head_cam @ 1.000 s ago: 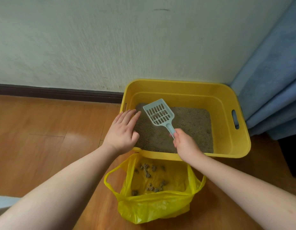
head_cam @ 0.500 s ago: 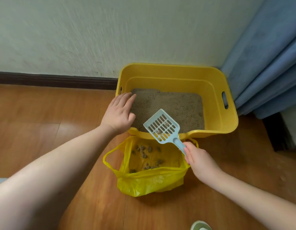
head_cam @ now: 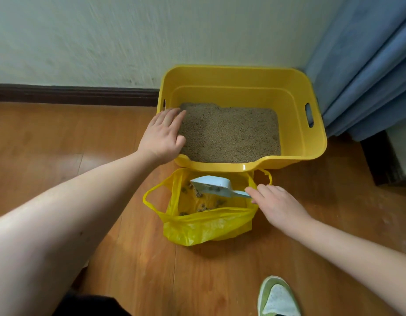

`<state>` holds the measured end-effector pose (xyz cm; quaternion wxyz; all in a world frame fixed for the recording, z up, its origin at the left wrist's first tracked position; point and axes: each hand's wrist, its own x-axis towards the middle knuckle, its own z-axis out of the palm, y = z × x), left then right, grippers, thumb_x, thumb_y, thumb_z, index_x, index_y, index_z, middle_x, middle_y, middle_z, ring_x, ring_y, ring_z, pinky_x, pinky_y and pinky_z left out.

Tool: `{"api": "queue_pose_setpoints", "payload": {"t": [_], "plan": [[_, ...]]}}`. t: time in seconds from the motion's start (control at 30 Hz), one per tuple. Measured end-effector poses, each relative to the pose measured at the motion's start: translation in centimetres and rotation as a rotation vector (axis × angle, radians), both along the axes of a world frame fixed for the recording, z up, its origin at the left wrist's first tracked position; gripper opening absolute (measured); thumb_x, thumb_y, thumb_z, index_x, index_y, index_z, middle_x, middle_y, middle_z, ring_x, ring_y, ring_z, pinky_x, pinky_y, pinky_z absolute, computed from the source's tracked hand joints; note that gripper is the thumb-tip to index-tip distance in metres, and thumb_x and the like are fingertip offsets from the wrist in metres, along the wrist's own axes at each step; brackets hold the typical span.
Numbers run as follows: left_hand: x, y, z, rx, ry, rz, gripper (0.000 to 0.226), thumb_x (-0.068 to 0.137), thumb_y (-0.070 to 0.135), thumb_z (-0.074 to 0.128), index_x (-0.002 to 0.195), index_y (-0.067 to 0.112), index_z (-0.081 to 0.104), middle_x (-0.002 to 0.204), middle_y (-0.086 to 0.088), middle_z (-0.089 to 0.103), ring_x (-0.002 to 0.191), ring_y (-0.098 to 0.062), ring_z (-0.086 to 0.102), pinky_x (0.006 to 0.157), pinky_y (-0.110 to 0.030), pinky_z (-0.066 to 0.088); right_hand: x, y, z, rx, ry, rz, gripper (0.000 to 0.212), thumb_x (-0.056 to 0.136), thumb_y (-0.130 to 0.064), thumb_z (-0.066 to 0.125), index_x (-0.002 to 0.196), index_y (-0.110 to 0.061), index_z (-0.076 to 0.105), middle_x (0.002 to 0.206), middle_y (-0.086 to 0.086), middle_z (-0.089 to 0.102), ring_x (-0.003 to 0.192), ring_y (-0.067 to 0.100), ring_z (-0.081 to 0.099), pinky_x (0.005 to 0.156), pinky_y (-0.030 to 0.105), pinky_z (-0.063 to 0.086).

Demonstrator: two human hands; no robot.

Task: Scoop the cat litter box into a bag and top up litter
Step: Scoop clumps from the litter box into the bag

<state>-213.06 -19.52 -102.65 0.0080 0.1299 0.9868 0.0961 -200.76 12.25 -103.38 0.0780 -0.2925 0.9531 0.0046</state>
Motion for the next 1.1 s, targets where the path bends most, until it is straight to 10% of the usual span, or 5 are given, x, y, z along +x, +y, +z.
{"api": "queue_pose_setpoints", "payload": {"t": [0.6,0.87,1.1], "plan": [[0.0,0.0,0.0,-0.007,0.016,-0.003,0.068,0.085,0.033,0.033,0.15,0.012,0.034,0.154,-0.011,0.035,0.144,-0.028,0.026,0.119,-0.04,0.013,0.4,0.7,-0.7,-0.121,0.214,0.133,0.042,0.089,-0.005,0.034,0.126,-0.011,0.054,0.082,0.006,0.05,0.069,0.025,0.046,0.059,0.037,0.042],[0.0,-0.2,-0.2,-0.035,-0.019,-0.031,0.07,0.086,0.035,0.029,0.153,0.016,0.027,0.158,-0.01,0.029,0.147,-0.027,0.021,0.119,-0.041,0.015,-3.2,1.0,3.6,-0.417,0.171,-0.325,0.038,0.095,-0.008,0.04,0.13,-0.008,0.053,0.098,0.008,0.059,0.088,0.026,0.056,0.073,0.038,0.05],[-0.2,-0.2,-0.1,-0.054,-0.027,-0.034,0.073,0.084,0.04,0.023,0.154,0.018,0.025,0.159,-0.008,0.026,0.148,-0.024,0.018,0.119,-0.04,0.015,-12.7,2.3,6.4,-0.371,-0.22,-0.723,0.026,0.102,-0.027,0.039,0.102,-0.013,0.061,0.076,0.001,0.064,0.06,0.019,0.055,0.049,0.03,0.037]]}}
